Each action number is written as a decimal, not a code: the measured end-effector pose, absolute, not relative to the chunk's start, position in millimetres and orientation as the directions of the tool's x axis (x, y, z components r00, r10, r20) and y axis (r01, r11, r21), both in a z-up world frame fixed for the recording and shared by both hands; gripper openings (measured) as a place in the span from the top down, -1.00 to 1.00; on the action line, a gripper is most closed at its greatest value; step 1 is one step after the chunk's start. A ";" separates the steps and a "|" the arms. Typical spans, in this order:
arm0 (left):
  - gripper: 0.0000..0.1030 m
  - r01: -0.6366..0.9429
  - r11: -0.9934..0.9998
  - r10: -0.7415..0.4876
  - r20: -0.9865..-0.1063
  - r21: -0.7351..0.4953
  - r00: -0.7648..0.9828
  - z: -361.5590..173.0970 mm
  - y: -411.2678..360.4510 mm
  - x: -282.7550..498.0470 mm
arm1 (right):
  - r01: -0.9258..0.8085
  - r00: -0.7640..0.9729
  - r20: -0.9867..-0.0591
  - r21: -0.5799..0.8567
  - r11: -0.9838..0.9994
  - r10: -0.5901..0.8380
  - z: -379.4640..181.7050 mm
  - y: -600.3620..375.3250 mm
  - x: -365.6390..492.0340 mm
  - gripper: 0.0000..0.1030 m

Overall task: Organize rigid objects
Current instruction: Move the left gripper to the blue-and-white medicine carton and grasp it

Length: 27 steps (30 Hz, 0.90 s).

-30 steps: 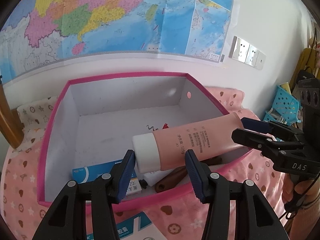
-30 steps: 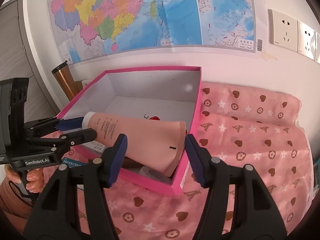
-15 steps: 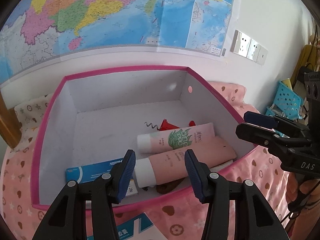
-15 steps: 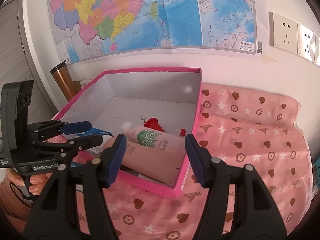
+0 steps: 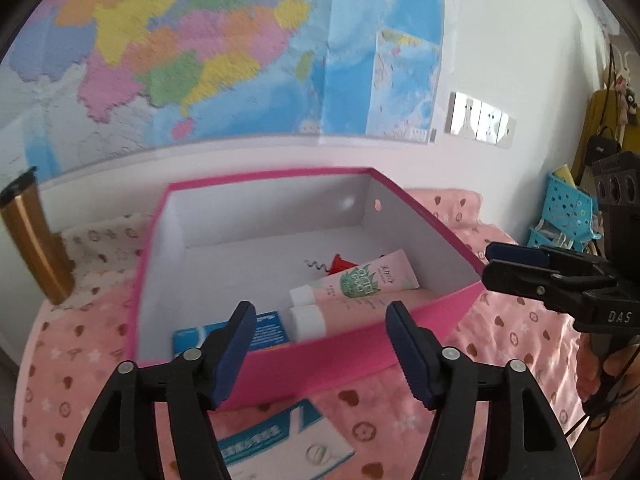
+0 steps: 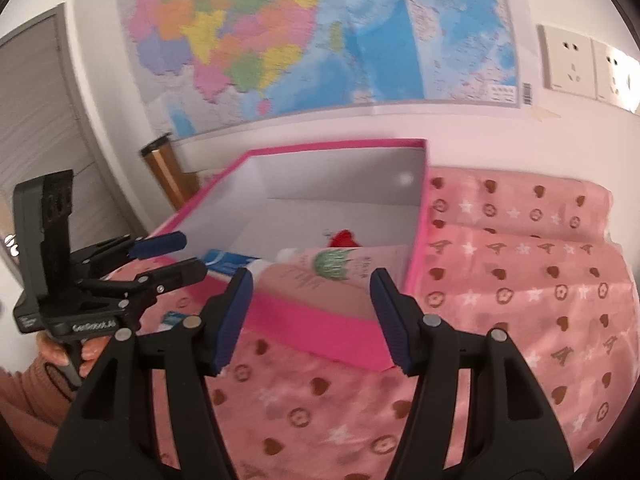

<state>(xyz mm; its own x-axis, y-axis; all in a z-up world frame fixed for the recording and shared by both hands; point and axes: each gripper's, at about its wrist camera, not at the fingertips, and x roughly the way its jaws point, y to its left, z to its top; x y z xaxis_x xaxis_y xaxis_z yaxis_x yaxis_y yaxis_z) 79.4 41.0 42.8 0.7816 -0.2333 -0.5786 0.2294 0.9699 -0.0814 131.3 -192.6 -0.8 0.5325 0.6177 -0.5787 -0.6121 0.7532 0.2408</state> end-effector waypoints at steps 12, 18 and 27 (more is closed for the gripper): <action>-0.47 0.070 0.993 -0.114 -0.647 -0.093 0.754 4.6 92.2 34.1 | -0.723 0.343 -0.634 0.293 0.626 0.693 -42.2 -144.8 97.4 -0.31; -0.47 0.036 0.992 -0.112 -0.701 -0.122 0.704 -22.9 104.3 25.7 | -0.717 0.272 -0.679 0.329 0.614 0.682 -70.5 -118.8 100.6 -0.31; -0.43 0.037 0.981 -0.168 -0.750 -0.188 0.640 -47.7 106.7 27.6 | -0.696 0.206 -0.716 0.373 0.614 0.667 -97.4 -88.7 109.9 -0.31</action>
